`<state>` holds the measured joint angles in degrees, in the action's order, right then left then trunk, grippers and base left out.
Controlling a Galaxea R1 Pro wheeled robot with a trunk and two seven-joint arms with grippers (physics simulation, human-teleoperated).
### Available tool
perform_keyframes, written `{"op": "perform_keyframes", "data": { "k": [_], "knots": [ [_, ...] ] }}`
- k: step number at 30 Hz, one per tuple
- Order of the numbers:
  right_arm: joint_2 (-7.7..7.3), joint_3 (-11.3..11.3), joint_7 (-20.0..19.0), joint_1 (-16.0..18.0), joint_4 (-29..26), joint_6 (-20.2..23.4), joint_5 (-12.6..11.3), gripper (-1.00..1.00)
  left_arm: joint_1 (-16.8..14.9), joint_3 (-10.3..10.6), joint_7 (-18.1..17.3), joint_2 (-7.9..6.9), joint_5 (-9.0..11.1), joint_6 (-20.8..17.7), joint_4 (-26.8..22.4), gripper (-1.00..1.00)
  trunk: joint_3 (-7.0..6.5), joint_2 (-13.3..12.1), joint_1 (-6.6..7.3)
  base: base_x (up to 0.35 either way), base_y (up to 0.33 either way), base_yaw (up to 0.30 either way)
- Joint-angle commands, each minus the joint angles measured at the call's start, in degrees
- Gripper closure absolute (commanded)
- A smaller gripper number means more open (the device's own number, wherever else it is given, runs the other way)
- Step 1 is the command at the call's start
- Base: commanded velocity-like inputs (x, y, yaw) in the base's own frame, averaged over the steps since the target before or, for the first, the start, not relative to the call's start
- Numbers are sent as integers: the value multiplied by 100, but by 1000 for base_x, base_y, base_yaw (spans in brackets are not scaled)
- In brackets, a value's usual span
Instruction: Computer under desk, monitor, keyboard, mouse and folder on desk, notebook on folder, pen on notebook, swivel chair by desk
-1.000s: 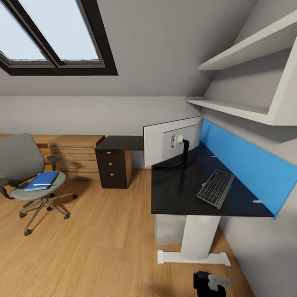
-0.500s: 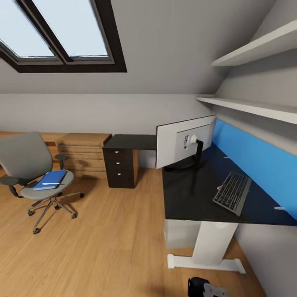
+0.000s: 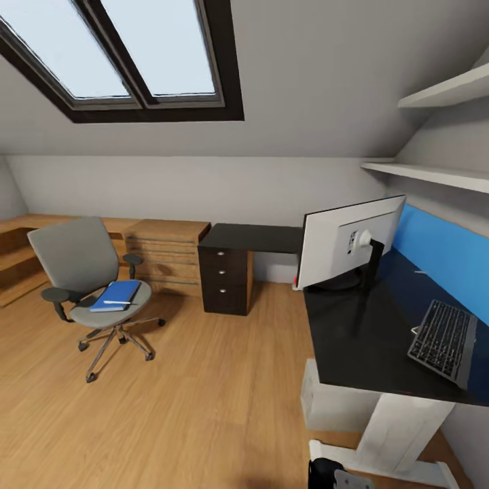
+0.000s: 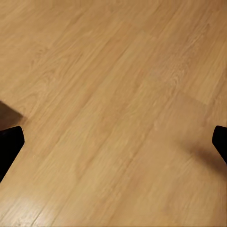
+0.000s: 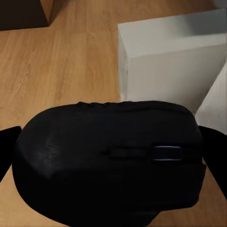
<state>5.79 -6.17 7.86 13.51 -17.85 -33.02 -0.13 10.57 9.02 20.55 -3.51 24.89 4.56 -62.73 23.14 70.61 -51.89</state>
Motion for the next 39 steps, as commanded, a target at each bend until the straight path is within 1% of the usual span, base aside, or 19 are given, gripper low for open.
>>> {"op": "perform_keyframes", "data": {
  "k": [1,11,24,31,39],
  "knots": [
    [6,-25,-3,3,1,-20,2,100,-3,30,37,-9,60,37,-2,-100,-4,3,-3,179,255,80],
    [7,-23,-3,3,1,-52,5,100,-3,30,15,-16,60,27,-2,-100,-94,3,-3,216,231,2],
    [1,-24,-3,3,1,-51,1,100,-3,30,28,-18,60,28,6,-100,-208,3,-3,327,16,0],
    [1,-25,-3,3,1,-47,4,100,-3,21,37,-18,60,35,7,-100,-216,3,-3,331,4,0],
    [-1,-22,-12,3,1,-47,5,100,-3,21,37,-18,60,37,7,-100,-216,3,-3,320,167,0]
  ]
}}
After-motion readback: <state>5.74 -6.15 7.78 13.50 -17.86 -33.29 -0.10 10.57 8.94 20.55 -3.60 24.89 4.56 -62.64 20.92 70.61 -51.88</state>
